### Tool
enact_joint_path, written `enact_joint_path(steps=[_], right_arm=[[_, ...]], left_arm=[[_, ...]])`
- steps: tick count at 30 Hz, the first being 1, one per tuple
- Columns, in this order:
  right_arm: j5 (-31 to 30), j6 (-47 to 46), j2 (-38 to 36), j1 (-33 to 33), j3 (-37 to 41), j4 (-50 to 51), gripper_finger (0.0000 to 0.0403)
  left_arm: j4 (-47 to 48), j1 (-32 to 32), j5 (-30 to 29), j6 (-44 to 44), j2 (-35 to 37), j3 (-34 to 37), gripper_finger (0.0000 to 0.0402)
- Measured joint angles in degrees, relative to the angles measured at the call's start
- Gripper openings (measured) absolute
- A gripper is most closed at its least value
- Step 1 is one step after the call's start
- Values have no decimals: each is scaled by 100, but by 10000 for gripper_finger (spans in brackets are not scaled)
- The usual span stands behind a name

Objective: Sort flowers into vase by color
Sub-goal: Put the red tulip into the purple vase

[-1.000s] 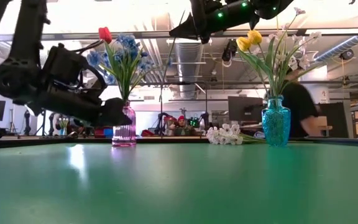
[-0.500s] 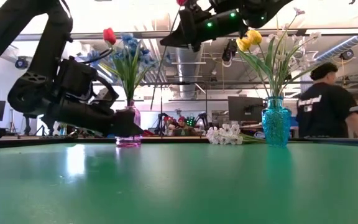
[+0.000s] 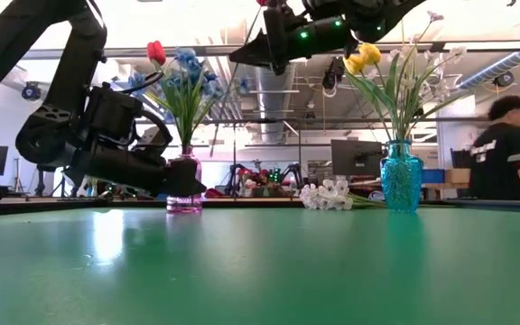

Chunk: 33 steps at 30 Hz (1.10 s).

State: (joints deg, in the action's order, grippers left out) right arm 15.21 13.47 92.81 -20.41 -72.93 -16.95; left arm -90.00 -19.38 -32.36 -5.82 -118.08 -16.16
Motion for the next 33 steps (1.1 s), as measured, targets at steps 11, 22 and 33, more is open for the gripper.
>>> enact_joint_path(steps=[11,22,33], right_arm=[[26,3,12,-3,-168,-213,9],[26,0,12,1,-170,-479,9],[169,-219,355,1,-165,-896,9]], left_arm=[[-5,2,35,-40,4,4,251],[-6,2,164,-63,7,7,252],[18,4,198,-63,11,7,250]])
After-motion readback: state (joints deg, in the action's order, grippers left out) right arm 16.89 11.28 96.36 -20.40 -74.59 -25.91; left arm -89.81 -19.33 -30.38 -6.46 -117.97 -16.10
